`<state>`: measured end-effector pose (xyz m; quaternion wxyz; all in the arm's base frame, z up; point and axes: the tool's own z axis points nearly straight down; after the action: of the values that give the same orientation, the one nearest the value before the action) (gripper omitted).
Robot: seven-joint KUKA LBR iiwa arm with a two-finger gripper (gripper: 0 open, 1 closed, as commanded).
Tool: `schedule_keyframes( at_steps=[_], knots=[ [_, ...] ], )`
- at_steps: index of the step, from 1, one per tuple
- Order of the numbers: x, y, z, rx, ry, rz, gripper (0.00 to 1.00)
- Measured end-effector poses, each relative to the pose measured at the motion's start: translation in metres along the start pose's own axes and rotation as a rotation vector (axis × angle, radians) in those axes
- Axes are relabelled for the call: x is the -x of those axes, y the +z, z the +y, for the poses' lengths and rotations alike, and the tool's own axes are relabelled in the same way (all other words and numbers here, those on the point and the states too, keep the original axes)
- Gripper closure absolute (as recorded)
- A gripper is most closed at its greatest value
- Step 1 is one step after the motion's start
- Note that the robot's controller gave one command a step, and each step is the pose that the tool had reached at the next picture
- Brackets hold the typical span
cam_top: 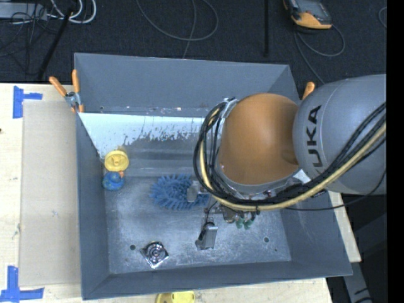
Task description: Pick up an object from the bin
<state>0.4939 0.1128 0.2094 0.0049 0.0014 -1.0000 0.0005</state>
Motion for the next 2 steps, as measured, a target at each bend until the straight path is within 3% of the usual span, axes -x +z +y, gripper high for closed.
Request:
schedule_keyframes(
  at_steps=[1,2],
  knots=[
    [0.002,-0.004,-0.001,0.001,0.004,-0.008,0.00],
    [0.043,0.052,0.001,0.002,-0.037,-0.016,0.00]
  ],
)
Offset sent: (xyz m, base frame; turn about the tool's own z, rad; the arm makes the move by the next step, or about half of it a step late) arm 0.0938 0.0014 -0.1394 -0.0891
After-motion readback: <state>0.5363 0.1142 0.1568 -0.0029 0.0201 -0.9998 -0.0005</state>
